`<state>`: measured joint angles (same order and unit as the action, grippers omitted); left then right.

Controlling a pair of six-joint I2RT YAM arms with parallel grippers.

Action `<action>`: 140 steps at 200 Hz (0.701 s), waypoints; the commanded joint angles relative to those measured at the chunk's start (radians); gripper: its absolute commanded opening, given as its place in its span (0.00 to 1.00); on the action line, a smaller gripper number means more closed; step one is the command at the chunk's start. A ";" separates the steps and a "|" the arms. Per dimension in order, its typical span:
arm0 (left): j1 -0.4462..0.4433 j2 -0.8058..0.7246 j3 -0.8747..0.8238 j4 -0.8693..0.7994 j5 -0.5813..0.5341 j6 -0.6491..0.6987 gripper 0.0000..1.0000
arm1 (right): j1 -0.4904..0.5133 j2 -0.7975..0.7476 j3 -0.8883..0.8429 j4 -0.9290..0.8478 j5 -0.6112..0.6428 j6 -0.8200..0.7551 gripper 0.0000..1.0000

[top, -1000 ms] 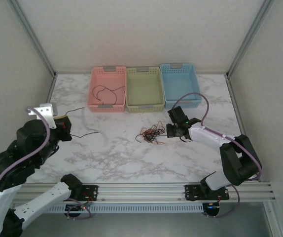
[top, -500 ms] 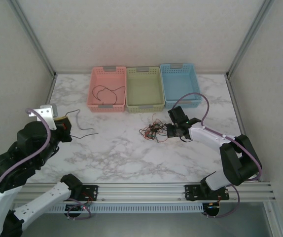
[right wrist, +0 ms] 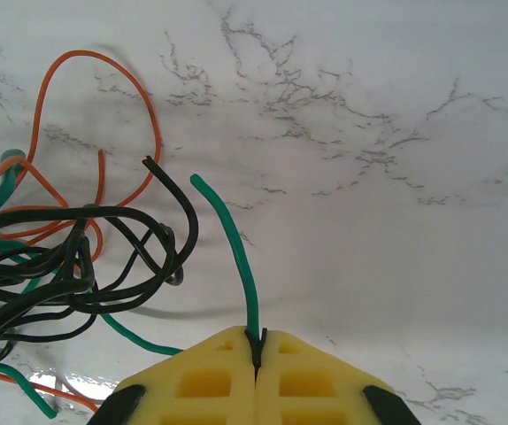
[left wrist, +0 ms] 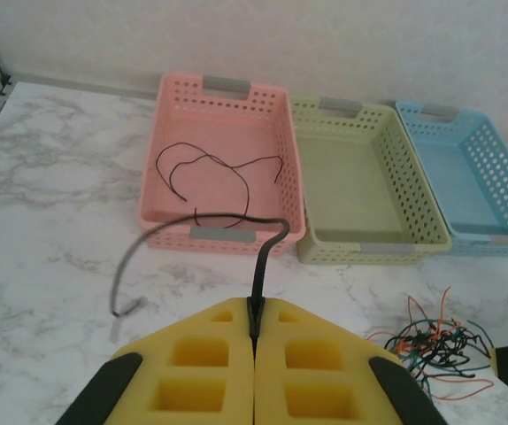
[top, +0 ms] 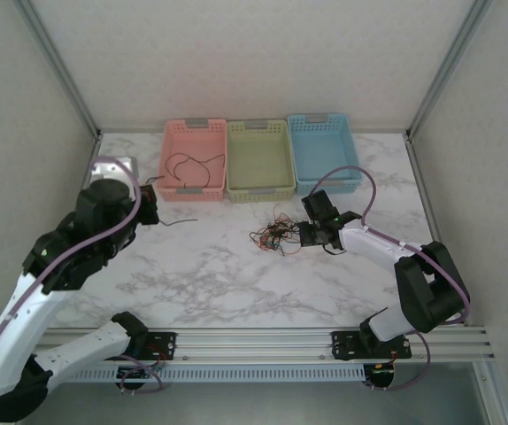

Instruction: Untangle the cables

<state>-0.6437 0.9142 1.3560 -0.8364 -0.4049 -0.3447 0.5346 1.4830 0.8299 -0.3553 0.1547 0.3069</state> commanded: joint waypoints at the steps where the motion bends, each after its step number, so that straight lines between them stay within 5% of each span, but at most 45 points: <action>1: 0.024 0.060 0.095 0.072 0.005 0.054 0.00 | -0.004 0.002 -0.001 -0.002 -0.010 0.014 0.00; 51: 0.179 0.240 0.257 0.123 0.182 0.047 0.00 | -0.004 -0.002 -0.003 -0.008 -0.004 0.009 0.00; 140: 0.321 0.586 0.559 0.128 0.308 0.043 0.00 | -0.004 -0.016 0.006 -0.020 -0.012 0.006 0.00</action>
<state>-0.3660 1.4384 1.8473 -0.7193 -0.1619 -0.3061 0.5346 1.4830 0.8299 -0.3557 0.1532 0.3096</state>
